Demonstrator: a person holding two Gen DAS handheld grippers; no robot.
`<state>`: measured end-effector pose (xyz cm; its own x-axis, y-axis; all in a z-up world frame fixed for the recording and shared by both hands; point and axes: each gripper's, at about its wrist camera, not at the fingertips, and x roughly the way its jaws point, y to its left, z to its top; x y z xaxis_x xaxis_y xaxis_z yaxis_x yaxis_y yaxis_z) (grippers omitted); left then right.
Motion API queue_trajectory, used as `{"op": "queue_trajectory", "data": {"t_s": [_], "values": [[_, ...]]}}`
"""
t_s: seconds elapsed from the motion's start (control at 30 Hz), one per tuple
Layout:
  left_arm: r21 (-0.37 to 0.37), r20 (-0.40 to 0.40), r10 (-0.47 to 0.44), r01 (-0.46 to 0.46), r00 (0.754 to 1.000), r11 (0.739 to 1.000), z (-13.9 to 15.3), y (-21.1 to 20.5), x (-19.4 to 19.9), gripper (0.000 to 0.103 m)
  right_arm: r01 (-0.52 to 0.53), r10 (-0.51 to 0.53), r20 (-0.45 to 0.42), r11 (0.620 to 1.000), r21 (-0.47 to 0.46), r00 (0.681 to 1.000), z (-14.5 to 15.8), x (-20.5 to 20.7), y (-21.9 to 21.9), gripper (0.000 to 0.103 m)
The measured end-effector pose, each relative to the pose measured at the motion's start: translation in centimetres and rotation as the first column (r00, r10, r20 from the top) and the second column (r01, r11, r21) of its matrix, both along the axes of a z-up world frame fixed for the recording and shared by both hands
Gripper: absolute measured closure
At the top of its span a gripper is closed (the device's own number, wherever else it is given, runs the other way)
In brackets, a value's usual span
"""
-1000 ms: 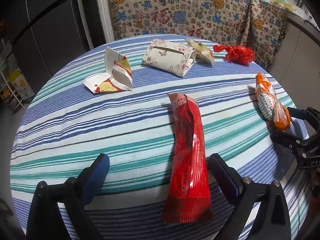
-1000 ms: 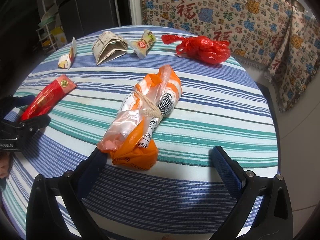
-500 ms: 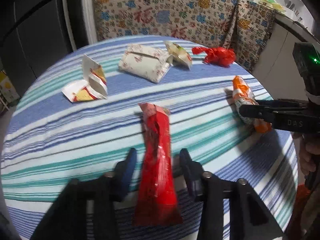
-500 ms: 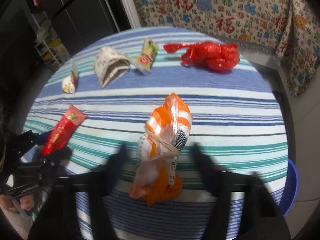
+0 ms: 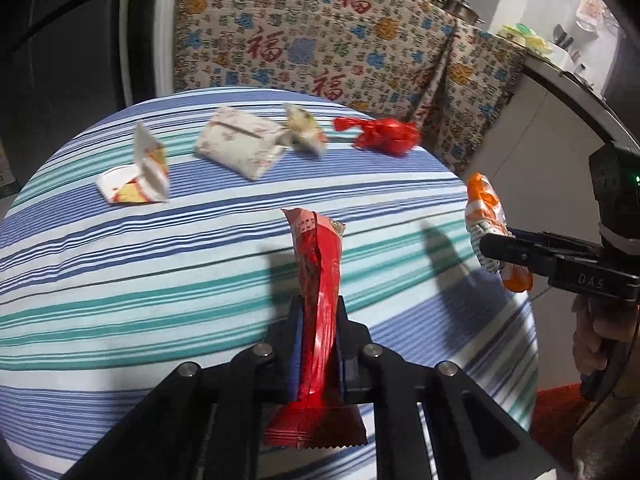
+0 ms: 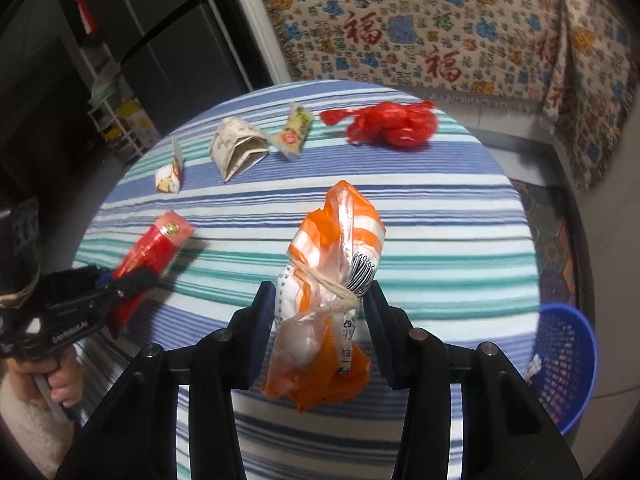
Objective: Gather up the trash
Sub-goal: 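Carry the red wrapper and orange bag to the blue basket and release both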
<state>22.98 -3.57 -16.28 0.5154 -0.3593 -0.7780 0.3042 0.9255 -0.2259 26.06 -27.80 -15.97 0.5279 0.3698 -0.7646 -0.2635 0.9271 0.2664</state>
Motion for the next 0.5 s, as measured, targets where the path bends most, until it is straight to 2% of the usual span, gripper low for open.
{"op": "queue_trajectory", "data": {"t_s": [0.2, 0.37, 0.5], "values": [[-0.045, 0.006, -0.113, 0.113, 0.994, 0.993, 2.8, -7.1, -0.8, 0.091, 0.106, -0.107, 0.035, 0.994, 0.02, 0.994, 2.7, -2.2, -7.1, 0.057], [-0.07, 0.036, -0.222, 0.224, 0.974, 0.972, 5.4, -14.4, -0.7, 0.091, 0.238, -0.236, 0.054, 0.971, -0.03, 0.97, 4.5, -3.3, -15.1, 0.057], [-0.068, 0.037, -0.298, 0.3, 0.954, 0.952, 6.0, -21.0, -0.5, 0.091, 0.32, -0.316, 0.05, 0.942, -0.104, 0.947, 4.5, -3.6, -20.7, 0.057]]}}
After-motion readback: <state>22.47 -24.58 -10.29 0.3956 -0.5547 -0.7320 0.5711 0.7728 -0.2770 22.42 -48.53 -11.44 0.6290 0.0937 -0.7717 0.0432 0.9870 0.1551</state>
